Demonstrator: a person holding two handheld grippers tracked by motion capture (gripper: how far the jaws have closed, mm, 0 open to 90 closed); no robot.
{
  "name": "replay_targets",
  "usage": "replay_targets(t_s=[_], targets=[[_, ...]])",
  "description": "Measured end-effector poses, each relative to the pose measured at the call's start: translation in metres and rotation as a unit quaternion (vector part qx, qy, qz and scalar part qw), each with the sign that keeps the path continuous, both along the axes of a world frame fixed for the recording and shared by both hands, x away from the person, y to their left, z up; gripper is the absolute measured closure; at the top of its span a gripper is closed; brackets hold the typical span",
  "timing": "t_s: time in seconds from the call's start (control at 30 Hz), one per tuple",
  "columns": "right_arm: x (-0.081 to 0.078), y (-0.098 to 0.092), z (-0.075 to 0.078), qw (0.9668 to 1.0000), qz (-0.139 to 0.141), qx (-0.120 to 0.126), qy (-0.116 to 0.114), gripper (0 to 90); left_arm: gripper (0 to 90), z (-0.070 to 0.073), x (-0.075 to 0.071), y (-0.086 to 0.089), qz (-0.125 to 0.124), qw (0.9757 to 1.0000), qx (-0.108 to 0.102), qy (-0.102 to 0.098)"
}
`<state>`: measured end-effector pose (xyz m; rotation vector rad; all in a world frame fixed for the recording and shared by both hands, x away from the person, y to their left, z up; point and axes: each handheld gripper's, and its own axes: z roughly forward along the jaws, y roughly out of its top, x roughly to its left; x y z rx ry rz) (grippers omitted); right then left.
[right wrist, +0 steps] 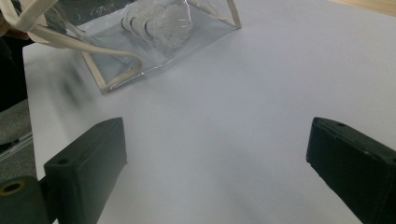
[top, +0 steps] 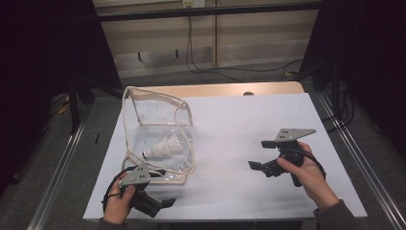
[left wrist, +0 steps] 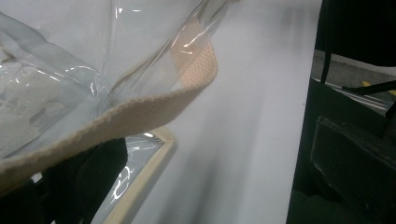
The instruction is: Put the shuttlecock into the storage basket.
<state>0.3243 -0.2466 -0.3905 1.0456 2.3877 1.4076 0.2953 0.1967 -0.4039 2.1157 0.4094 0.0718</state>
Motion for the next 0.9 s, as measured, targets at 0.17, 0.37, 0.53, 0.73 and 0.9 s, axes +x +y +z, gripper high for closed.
replay_targets(t_s=[0.17,0.37,0.53,0.73,0.9], targets=[[-0.002,-0.003,-0.003,1.0000,-0.001,0.000,0.000,4.4,3.7,0.000,0.000,0.000,0.000,1.0000,-0.001,0.001],[-0.004,-0.011,-0.007,0.9999,-0.009,0.003,-0.002,4.4,3.9,0.000,0.000,0.000,0.000,1.0000,-0.001,0.000],[-0.006,-0.017,-0.011,0.9999,-0.013,0.003,0.001,4.3,3.9,0.000,0.000,0.000,0.000,1.0000,0.000,0.000],[-0.010,-0.022,-0.016,0.9999,-0.017,0.002,0.001,4.3,3.8,0.000,0.000,0.000,0.000,1.0000,0.000,-0.001],[-0.013,-0.028,-0.019,0.9998,-0.021,0.004,-0.002,4.3,3.8,0.000,0.000,0.000,0.001,1.0000,-0.001,0.000]])
